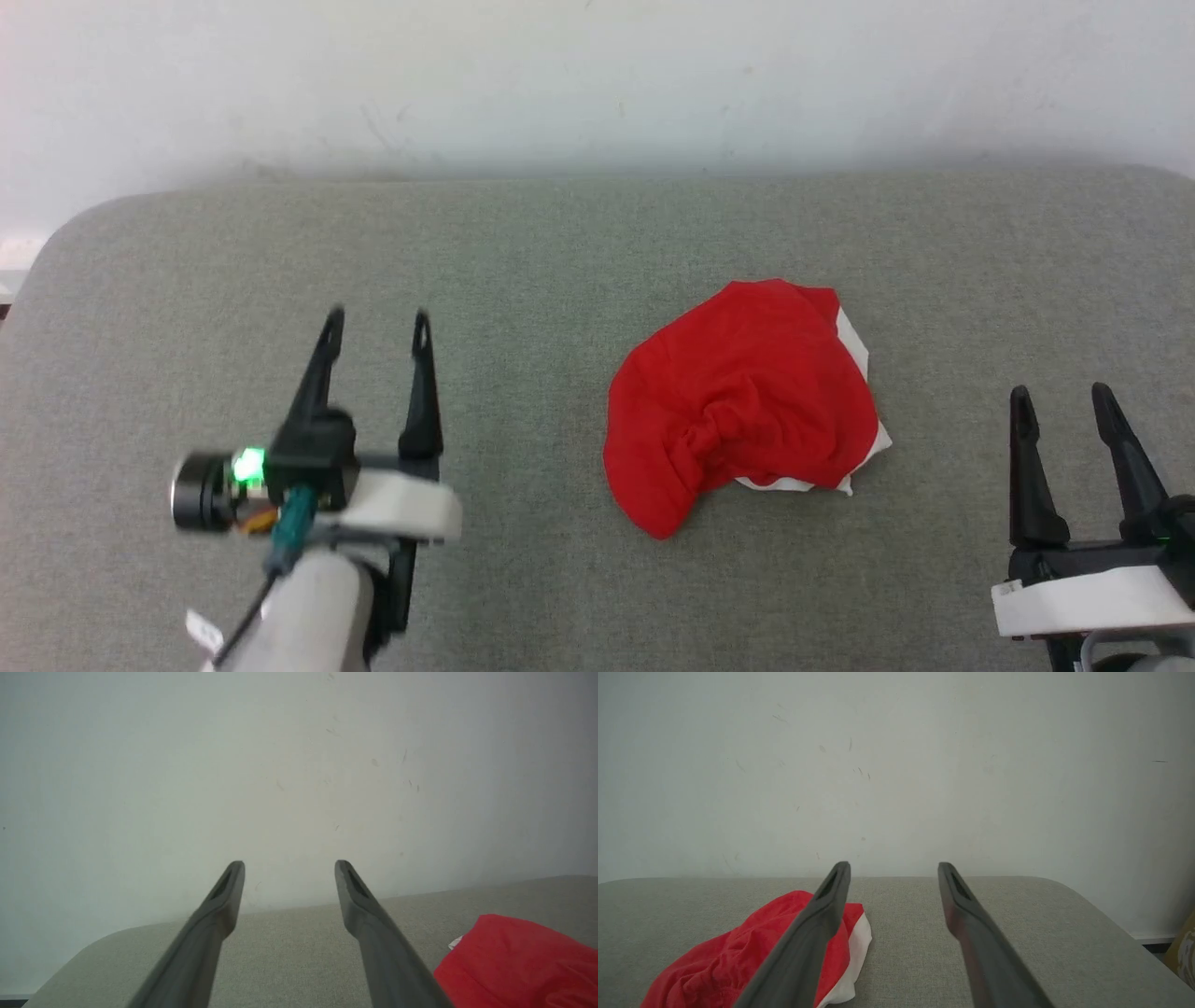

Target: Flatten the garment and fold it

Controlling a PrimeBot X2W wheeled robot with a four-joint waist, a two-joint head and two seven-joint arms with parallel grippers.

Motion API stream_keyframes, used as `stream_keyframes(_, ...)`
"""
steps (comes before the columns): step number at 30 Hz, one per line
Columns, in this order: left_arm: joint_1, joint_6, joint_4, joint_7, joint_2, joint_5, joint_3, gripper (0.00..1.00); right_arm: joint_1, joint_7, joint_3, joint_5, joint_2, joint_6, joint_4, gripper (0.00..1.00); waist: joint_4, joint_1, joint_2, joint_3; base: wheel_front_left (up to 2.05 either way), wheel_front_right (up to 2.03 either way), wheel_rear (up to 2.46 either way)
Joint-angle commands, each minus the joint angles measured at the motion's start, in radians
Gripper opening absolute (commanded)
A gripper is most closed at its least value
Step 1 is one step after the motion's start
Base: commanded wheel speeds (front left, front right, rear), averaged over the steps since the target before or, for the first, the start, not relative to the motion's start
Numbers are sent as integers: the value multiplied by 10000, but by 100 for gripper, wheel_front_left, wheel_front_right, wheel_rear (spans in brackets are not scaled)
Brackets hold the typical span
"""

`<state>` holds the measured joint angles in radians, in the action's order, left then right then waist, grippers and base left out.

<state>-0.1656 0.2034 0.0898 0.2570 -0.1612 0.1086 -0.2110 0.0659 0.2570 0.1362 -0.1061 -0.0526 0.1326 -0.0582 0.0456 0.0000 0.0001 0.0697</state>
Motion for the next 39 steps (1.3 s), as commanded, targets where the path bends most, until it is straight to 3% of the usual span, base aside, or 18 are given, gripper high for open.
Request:
stream_keyframes(1, -451, -178, 27, 47, -30, -111, 62, 100, -50, 47, 13, -8, 24, -19, -45, 100, 4, 0, -1, 9, 0, 0, 0)
stream_keyframes(9, -2960, -2021, 1315, -10, -329, -189, -589, 100, -137, 47, -83, 47, 24, -19, -73, 100, -183, 0, -1, 52, 0, 0, 0)
stream_keyframes(12, -3987, -2741, 1990, -553, -297, 66, -913, 100, -160, 47, -91, 40, 24, -19, -84, 100, -296, 0, -1, 121, 0, 0, 0)
stream_keyframes(15, -4944, -3139, 2539, -1347, -338, 233, -1441, 100, -234, 47, -121, 31, 24, -19, -77, 100, -436, 0, -1, 238, 0, 0, 0)
stream_keyframes(19, -5992, -3325, 3165, -2683, -384, 932, -2567, 100, -351, 47, -174, 15, 24, -19, -83, 100, -646, 0, -1, 426, 0, 0, 0)
stream_keyframes(24, -7102, -3336, 3207, -4725, -1074, 3008, -5630, 100, -492, 47, -201, -2, 24, -19, -63, 100, -942, 0, -1, 664, 0, 0, 0)
stream_keyframes(32, -8640, -3338, 1883, -7205, -2402, 6344, -9892, 100, -727, 47, -264, -90, 24, -19, -57, 100, -1418, 0, -1, 1141, 0, 0, 0)
stream_keyframes(36, -8880, -3339, 1472, -8199, -2750, 7091, -10631, 100, -915, 47, -323, -171, 24, -19, -64, 100, -1686, 0, -1, 1449, 0, 0, 0)
stream_keyframes(39, -8189, -3339, 938, -9498, -2882, 6710, -10683, 100, -1063, 47, -389, -241, 24, -19, -57, 100, -1928, 0, -1, 1699, 0, 0, 0)
